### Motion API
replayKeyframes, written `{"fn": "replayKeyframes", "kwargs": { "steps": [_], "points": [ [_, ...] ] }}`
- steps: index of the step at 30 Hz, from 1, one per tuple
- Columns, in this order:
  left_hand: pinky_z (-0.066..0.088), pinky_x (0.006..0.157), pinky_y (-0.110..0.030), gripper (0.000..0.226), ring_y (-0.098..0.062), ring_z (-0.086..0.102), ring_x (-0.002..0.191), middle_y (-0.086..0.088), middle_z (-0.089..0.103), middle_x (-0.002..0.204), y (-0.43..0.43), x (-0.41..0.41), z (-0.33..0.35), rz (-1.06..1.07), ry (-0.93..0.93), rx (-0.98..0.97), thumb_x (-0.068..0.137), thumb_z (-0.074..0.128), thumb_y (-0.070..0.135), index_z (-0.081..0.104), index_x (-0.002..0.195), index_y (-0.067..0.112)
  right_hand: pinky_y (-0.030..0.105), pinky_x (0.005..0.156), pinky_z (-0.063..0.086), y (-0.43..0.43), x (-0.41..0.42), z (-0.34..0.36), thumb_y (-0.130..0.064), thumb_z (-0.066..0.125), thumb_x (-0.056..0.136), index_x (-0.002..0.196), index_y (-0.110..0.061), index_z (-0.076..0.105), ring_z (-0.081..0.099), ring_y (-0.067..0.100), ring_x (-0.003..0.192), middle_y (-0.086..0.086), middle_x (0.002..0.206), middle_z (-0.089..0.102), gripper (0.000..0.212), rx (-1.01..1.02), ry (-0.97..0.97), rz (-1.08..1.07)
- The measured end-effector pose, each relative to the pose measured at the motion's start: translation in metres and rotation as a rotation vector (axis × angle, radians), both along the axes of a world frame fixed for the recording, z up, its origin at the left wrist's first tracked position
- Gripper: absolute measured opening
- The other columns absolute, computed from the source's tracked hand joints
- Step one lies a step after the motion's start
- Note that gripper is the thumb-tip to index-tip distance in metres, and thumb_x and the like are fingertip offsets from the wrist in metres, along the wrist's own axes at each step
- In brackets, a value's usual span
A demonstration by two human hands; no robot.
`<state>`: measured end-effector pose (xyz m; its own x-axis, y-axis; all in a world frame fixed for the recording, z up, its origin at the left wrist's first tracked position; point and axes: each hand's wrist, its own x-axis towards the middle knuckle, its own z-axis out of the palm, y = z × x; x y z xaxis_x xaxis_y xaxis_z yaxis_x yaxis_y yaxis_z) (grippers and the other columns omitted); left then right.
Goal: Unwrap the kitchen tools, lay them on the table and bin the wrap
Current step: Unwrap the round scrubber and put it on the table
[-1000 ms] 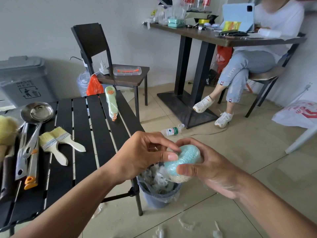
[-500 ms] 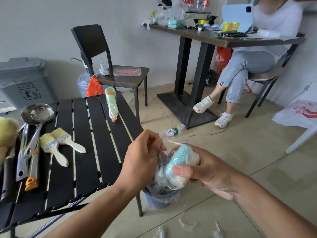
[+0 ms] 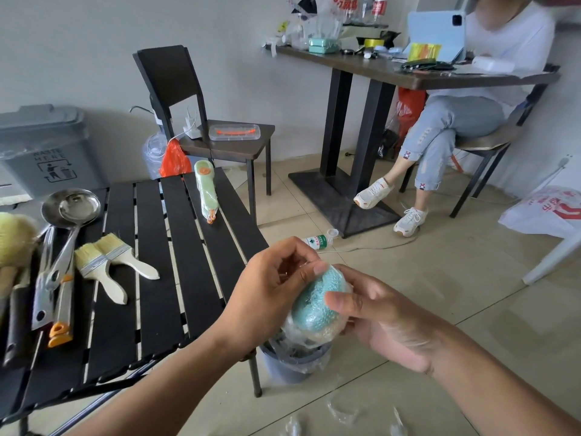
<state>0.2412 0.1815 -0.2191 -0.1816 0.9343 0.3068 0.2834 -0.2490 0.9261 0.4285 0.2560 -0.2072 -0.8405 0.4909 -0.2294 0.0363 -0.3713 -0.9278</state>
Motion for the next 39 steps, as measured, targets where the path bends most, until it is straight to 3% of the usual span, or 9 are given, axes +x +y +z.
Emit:
{"fn": "replayKeyframes", "kwargs": {
  "steps": [2, 6, 13, 19, 24, 28, 32, 36, 39],
  "points": [
    [0.061, 0.071, -0.056, 0.009, -0.032, 0.073, 0.080, -0.002, 0.074, 0.085, -0.001, 0.000, -0.003, 0.022, 0.056, 0.022, 0.103, 0.071, 0.032, 0.069, 0.096, 0.027, 0.035, 0.084, 0.060, -0.004, -0.005, -0.002, -0.033, 0.085, 0.080, 0.133, -0.009, 0.065, 0.070, 0.027, 0.108, 0.020, 0.123, 0.071, 0.062, -0.013, -0.035, -0.054],
    [0.055, 0.055, -0.039, 0.015, -0.025, 0.067, 0.065, 0.005, 0.068, 0.082, 0.001, 0.000, -0.009, 0.167, 0.148, 0.082, 0.105, 0.068, 0.028, 0.063, 0.091, 0.031, 0.045, 0.088, 0.060, -0.006, -0.007, -0.005, -0.022, 0.078, 0.083, 0.133, -0.009, 0.065, 0.072, 0.033, 0.108, 0.029, 0.132, 0.067, 0.053, 0.013, -0.091, -0.089],
    [0.042, 0.055, -0.013, 0.019, -0.006, 0.059, 0.062, 0.014, 0.067, 0.079, 0.012, -0.011, -0.007, 0.355, 0.153, 0.056, 0.100, 0.074, 0.027, 0.067, 0.083, 0.032, 0.051, 0.095, 0.059, -0.002, -0.001, -0.003, -0.014, 0.072, 0.085, 0.137, -0.007, 0.065, 0.070, 0.035, 0.113, 0.031, 0.136, 0.065, 0.053, -0.024, -0.062, -0.008],
    [0.046, 0.063, -0.012, 0.015, -0.005, 0.061, 0.071, 0.010, 0.069, 0.077, 0.021, -0.021, -0.007, 0.421, 0.079, 0.006, 0.096, 0.078, 0.029, 0.073, 0.082, 0.028, 0.038, 0.081, 0.062, 0.003, 0.005, -0.003, -0.007, 0.065, 0.087, 0.131, -0.010, 0.070, 0.073, 0.029, 0.107, 0.019, 0.121, 0.071, 0.044, -0.089, 0.021, 0.062],
    [0.040, 0.054, -0.018, 0.018, -0.007, 0.048, 0.057, 0.009, 0.058, 0.067, 0.016, -0.015, -0.011, 0.348, -0.018, 0.023, 0.103, 0.069, 0.030, 0.066, 0.087, 0.021, 0.042, 0.088, 0.061, 0.011, 0.007, -0.004, -0.006, 0.067, 0.083, 0.135, -0.002, 0.066, 0.070, 0.031, 0.107, 0.023, 0.123, 0.068, 0.052, -0.098, 0.019, 0.056],
    [0.029, 0.041, -0.026, 0.019, -0.018, 0.031, 0.047, -0.019, 0.062, 0.079, 0.010, -0.008, -0.008, 0.117, -0.229, -0.006, 0.112, 0.048, 0.030, 0.057, 0.098, 0.021, 0.043, 0.087, 0.056, 0.013, 0.005, -0.007, -0.021, 0.075, 0.072, 0.129, -0.001, 0.070, 0.067, 0.033, 0.105, 0.026, 0.122, 0.068, 0.060, -0.094, 0.046, -0.067],
    [0.031, 0.047, -0.021, 0.021, -0.011, 0.033, 0.050, -0.001, 0.060, 0.079, 0.006, -0.014, 0.003, -0.006, -0.282, -0.046, 0.110, 0.053, 0.037, 0.058, 0.113, 0.016, 0.038, 0.077, 0.053, 0.011, 0.002, -0.007, -0.030, 0.079, 0.076, 0.130, -0.011, 0.072, 0.068, 0.027, 0.098, 0.021, 0.118, 0.070, 0.057, -0.014, 0.035, -0.109],
    [0.038, 0.057, -0.031, 0.043, -0.013, 0.039, 0.062, 0.004, 0.044, 0.073, 0.003, -0.024, 0.013, -0.179, -0.100, -0.108, 0.085, 0.084, 0.050, 0.073, 0.119, 0.026, 0.045, 0.086, 0.052, 0.010, 0.003, -0.002, -0.028, 0.077, 0.086, 0.135, -0.021, 0.070, 0.068, 0.026, 0.104, 0.014, 0.119, 0.071, 0.049, 0.090, -0.007, -0.035],
    [0.042, 0.062, -0.044, 0.038, -0.026, 0.041, 0.062, -0.007, 0.046, 0.068, 0.002, -0.029, 0.016, -0.168, 0.068, -0.148, 0.078, 0.090, 0.048, 0.081, 0.112, 0.031, 0.041, 0.083, 0.054, 0.009, 0.004, -0.001, -0.023, 0.076, 0.091, 0.138, -0.024, 0.068, 0.068, 0.024, 0.103, 0.011, 0.120, 0.071, 0.048, 0.120, -0.026, 0.000]
  ]
}}
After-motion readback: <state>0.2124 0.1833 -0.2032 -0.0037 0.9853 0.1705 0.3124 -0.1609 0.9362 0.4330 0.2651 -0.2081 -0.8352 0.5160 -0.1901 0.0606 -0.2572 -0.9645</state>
